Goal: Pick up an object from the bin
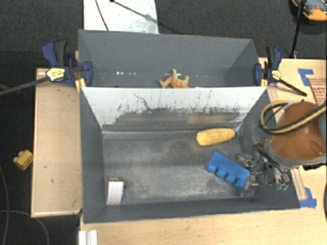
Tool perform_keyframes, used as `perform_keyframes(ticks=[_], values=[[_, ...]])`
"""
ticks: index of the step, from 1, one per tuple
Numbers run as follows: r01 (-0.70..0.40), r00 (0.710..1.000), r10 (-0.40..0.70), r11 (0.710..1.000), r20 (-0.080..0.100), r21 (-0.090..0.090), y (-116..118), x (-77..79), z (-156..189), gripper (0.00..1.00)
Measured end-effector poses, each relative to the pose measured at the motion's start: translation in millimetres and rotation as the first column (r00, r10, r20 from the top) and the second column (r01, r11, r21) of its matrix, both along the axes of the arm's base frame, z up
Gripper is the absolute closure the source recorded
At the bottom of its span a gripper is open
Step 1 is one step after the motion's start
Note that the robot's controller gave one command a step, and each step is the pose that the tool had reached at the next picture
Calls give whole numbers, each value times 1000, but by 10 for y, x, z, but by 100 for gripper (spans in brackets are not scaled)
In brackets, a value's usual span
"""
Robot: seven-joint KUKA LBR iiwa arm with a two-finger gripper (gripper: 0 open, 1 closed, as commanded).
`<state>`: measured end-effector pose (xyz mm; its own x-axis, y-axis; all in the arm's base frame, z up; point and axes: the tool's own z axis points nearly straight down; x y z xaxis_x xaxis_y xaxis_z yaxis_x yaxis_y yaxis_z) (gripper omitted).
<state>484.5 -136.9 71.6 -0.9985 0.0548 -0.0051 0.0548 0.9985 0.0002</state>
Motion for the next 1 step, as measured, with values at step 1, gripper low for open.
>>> perform_keyframes(ticks=[1], values=[[121,993,-121,993,-5,0,460,1,136,100]])
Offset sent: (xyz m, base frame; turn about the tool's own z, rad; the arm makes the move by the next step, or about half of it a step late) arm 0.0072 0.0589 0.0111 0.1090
